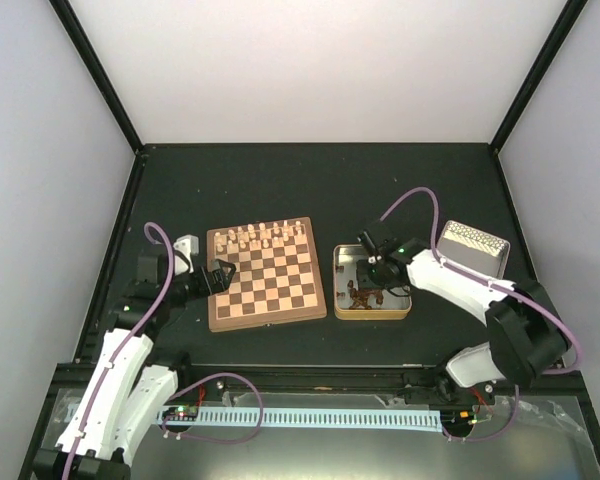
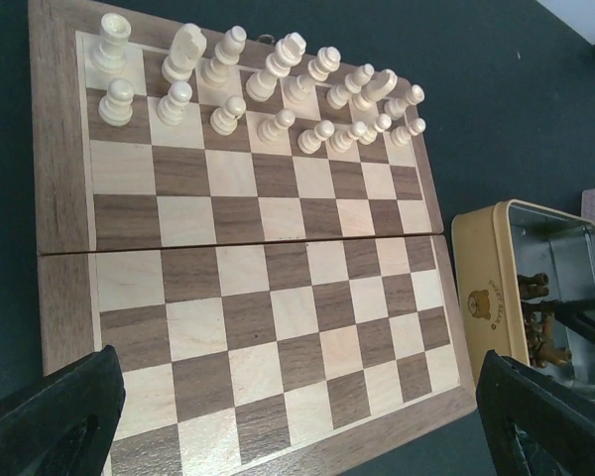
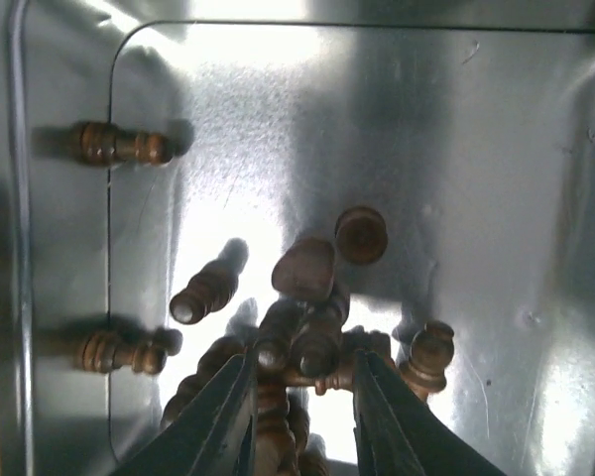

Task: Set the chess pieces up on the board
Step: Pick up the chess piece from the storage box.

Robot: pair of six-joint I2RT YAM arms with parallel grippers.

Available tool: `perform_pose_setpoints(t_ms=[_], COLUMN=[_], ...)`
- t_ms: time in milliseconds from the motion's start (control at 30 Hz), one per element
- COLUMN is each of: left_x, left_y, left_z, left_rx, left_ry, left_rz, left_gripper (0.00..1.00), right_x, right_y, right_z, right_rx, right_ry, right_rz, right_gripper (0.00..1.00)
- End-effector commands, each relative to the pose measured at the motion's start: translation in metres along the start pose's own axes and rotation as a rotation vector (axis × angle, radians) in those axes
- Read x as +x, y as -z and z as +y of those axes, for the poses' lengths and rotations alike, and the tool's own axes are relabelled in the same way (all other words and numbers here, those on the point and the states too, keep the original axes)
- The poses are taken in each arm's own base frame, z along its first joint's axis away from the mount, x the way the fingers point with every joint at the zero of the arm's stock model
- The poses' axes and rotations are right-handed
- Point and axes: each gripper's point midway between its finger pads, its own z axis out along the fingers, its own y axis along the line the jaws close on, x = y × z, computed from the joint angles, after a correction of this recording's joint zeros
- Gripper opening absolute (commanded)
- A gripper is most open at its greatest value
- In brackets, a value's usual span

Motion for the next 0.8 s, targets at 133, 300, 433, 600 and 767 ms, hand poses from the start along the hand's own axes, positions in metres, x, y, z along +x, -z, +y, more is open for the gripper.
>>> perform_pose_setpoints(t_ms=[133, 300, 433, 600, 767], left_x=[-0.009, -0.007, -0.008, -0.012, -0.012], left_y=[-0.002, -0.005, -0.009, -0.016, -0.024], left_z=[-0.002, 0.001, 0.007, 0.005, -0.001], left_rx=[0.005, -0.008, -0.032, -0.015, 0.027], left_ry=[0.016, 0.04, 0.065, 0.09, 0.101], left_rz=[-0.017, -0.006, -0.007, -0.008, 0.001], left_gripper=[0.99, 0.99, 0.99, 0.99, 0.99], right_x=[-0.019, -0.02, -0.03, -0.043, -0.047], right_y=[-0.017, -0.009, 0.015, 0.05, 0.07], right_z=[-0.005, -0.013, -0.015, -0.002, 0.028], right_rx=[0.092, 0.129, 0.136, 0.056, -0.096], right_ry=[-0.02, -0.033, -0.044, -0.043, -0.012], right_rz=[-0.04, -0.06, -0.123, -0.182, -0.17], right_gripper=[0.15, 0.05, 0.03, 0.03, 0.03])
